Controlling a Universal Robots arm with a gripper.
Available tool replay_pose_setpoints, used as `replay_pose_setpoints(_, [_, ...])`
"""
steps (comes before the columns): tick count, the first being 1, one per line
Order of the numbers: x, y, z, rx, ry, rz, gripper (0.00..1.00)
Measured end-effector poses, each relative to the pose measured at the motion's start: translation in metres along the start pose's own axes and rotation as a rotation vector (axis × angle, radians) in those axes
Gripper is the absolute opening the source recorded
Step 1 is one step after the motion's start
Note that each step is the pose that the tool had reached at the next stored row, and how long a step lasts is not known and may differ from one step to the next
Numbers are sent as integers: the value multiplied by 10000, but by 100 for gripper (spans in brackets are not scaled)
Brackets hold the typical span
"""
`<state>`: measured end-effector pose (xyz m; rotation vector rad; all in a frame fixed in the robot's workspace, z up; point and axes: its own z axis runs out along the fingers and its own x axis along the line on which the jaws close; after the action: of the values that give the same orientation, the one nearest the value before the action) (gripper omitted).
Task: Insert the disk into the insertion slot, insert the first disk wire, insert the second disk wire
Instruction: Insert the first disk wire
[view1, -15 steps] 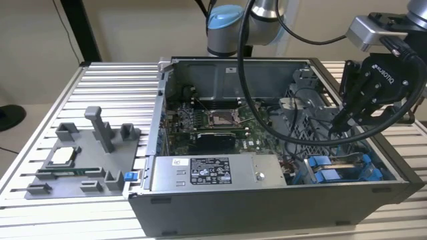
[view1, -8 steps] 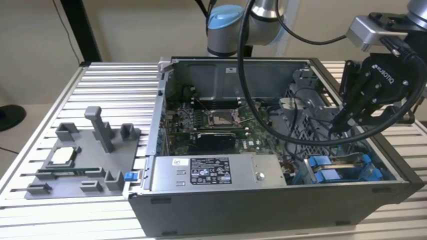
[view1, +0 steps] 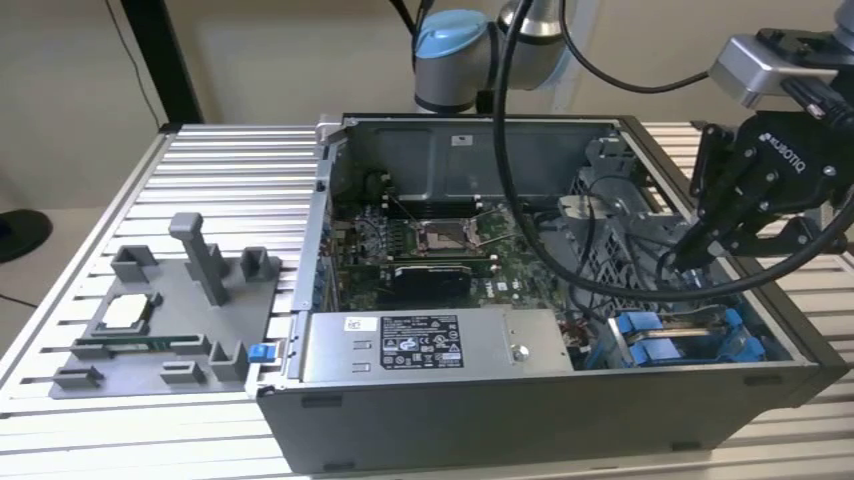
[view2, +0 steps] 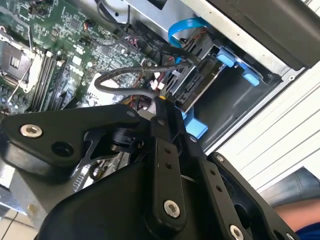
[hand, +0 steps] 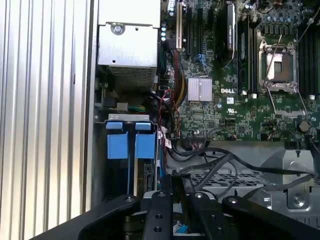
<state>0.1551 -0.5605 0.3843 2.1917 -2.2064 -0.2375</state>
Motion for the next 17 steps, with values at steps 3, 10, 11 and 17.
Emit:
replay_pose_setpoints(3, [34,-34,28,1,0,0,0])
replay_pose_setpoints(10, [153,-71,140,1,0,2,0])
replay_pose_setpoints(11, [170,-76,156,1,0,3,0])
replay_pose_setpoints(17, [200,-179,249,1,1,2,0])
